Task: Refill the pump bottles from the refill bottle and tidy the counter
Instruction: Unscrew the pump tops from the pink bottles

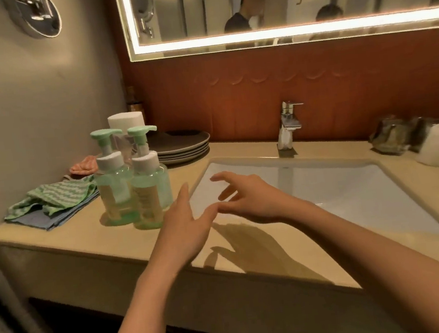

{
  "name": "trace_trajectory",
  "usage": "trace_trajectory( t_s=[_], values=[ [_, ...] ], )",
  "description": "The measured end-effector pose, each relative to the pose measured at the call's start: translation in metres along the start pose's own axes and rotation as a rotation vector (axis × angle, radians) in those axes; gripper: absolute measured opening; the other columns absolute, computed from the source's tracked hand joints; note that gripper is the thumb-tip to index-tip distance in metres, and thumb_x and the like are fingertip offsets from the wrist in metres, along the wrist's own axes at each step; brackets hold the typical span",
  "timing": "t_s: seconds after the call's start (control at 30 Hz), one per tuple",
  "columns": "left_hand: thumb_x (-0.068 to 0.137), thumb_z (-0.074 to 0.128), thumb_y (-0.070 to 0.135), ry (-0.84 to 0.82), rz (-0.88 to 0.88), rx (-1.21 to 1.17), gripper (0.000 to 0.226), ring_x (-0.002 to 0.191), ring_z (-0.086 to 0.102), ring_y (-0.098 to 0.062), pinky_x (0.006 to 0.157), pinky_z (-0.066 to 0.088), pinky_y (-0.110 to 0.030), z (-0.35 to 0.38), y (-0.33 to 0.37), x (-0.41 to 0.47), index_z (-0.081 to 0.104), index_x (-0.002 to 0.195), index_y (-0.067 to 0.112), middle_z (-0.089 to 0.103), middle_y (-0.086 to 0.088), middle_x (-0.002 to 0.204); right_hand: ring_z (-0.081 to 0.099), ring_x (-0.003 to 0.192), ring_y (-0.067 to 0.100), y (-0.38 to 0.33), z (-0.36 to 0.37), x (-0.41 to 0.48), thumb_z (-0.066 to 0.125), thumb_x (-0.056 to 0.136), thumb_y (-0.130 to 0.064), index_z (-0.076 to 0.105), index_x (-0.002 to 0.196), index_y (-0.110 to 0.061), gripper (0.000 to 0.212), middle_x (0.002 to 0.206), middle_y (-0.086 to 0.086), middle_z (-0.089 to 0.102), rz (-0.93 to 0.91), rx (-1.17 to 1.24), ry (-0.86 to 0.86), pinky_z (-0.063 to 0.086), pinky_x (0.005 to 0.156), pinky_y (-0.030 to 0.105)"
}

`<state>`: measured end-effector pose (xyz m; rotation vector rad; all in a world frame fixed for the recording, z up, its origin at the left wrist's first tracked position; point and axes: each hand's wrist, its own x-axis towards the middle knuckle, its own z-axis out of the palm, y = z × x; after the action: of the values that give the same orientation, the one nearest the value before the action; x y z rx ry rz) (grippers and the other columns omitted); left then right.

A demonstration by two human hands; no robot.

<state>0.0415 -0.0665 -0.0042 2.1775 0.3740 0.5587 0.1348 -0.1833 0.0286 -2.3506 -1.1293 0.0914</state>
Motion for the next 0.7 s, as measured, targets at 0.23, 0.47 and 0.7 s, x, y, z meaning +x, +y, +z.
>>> trace_trajectory(
  t_s=[0.23,0.47,0.7],
  values=[
    [0.093,0.041,0.044,-0.198,0.276,-0.272,0.035,0.104,0.048,0.009,0.072,0.04,-0.001,0.08,0.068,0.003,0.038,0.128,0.041,0.045,0.03,0.116,0.058,0.104,0.003,0.037,-0.051,-0.089,0.053,0.095,-0.027,0.052,0.128,-0.03,0.034,0.118,-0.01,0.063,0.072,-0.045,0.315,0.049,0.092,0.024],
    [0.086,0.021,0.055,-0.53,0.4,-0.544,0.033,0.101,0.049,0.022,0.077,0.035,0.005,0.152,0.121,-0.019,0.047,0.105,0.047,0.053,0.048,0.095,0.056,0.1,-0.005,0.053,-0.078,-0.17,0.054,0.092,-0.031,0.054,0.125,-0.036,0.033,0.111,-0.02,0.063,0.222,-0.274,0.56,0.047,0.086,0.015],
    [0.074,0.055,0.066,-0.734,0.442,-0.576,0.064,0.119,0.038,0.008,0.09,0.033,-0.011,0.232,0.157,-0.039,0.026,0.13,0.054,0.034,0.029,0.136,0.061,0.077,-0.002,0.08,-0.11,-0.238,0.054,0.082,-0.039,0.063,0.087,-0.028,0.015,0.079,-0.017,0.064,0.401,-0.308,0.954,0.049,0.064,0.013]
  ],
)
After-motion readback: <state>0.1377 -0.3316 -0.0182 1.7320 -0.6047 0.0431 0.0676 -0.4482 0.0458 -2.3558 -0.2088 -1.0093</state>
